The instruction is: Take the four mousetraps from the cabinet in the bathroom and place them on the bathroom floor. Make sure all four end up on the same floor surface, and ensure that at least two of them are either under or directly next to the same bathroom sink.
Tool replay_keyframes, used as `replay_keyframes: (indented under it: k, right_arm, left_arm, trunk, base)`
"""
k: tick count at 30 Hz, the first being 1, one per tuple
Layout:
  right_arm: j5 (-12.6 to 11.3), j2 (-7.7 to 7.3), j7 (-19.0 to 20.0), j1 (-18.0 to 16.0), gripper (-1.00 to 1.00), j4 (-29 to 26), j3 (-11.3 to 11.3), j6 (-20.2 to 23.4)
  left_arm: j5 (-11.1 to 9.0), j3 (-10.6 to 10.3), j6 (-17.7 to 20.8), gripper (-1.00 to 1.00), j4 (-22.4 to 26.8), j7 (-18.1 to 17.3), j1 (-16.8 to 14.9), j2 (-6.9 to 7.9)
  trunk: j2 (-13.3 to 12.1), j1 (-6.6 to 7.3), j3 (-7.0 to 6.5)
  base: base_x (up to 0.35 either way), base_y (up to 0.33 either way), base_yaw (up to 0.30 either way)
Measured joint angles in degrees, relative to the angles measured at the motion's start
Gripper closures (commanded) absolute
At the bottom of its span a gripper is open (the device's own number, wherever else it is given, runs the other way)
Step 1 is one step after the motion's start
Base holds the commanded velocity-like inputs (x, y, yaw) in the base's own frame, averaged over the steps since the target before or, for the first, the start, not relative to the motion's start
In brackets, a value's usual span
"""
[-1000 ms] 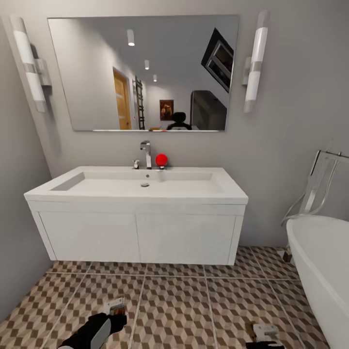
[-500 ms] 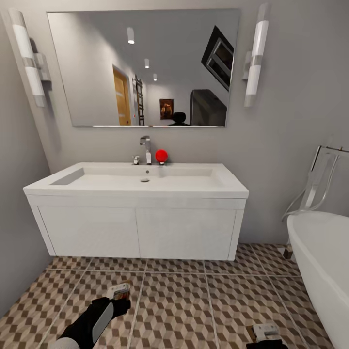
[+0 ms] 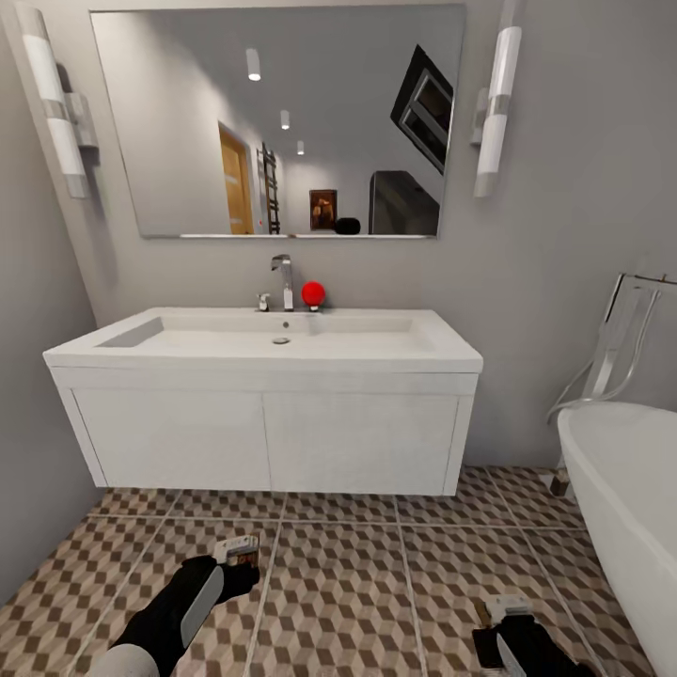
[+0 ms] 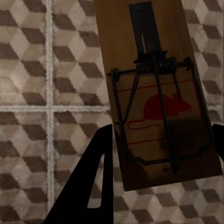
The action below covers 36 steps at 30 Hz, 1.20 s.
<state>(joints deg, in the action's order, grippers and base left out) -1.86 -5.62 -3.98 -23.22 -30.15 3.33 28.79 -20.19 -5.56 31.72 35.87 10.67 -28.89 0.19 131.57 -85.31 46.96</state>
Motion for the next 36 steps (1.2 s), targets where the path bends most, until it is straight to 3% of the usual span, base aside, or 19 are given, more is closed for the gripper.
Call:
replay_keyframes:
  k: [8, 15, 18, 29, 36]
  right_arm:
    - [-0.1, 0.04, -1.8, -3.2, 1.00, 0.5, -0.1, -3.3]
    - [-0.3, 0.48, -3.4, -4.8, 1.00, 1.0, -0.1, -7.4]
    - [-0.3, 1.36, -3.5, -4.9, 1.00, 1.2, -0.1, -9.5]
    - [0.4, 3.69, -3.5, -5.0, 1.00, 4.3, 0.2, -20.4]
    - [0.6, 5.05, -3.1, -5.0, 1.00, 4.9, 0.4, -22.4]
  left_arm:
    - [0.9, 0.0, 0.3, 1.00, 2.1, 0.0, 0.0, 0.20]
    - [6.9, 0.0, 0.5, 1.00, 3.5, -0.1, 0.0, -0.19]
    - [8.1, 0.1, 0.5, 1.00, 3.7, -0.2, 0.0, -0.30]
    - [8.9, 0.1, 0.5, 1.00, 4.4, -0.1, 0.0, -1.39]
    - [8.9, 0.0, 0.5, 1.00, 6.5, -0.1, -0.1, -1.80]
  trunk:
    - [3.2, -1.76, 1.44]
    - [6.0, -3.30, 2.69]
    - [7.2, -3.96, 3.23]
    - [11.6, -6.37, 5.21]
    - [11.7, -6.56, 6.76]
  base:
    - [0.000, 0.000, 0.000]
    - [0.000, 0.000, 0.000]
    - [0.000, 0.000, 0.000]
    - [0.000, 0.000, 0.000]
    - [0.000, 0.000, 0.000]
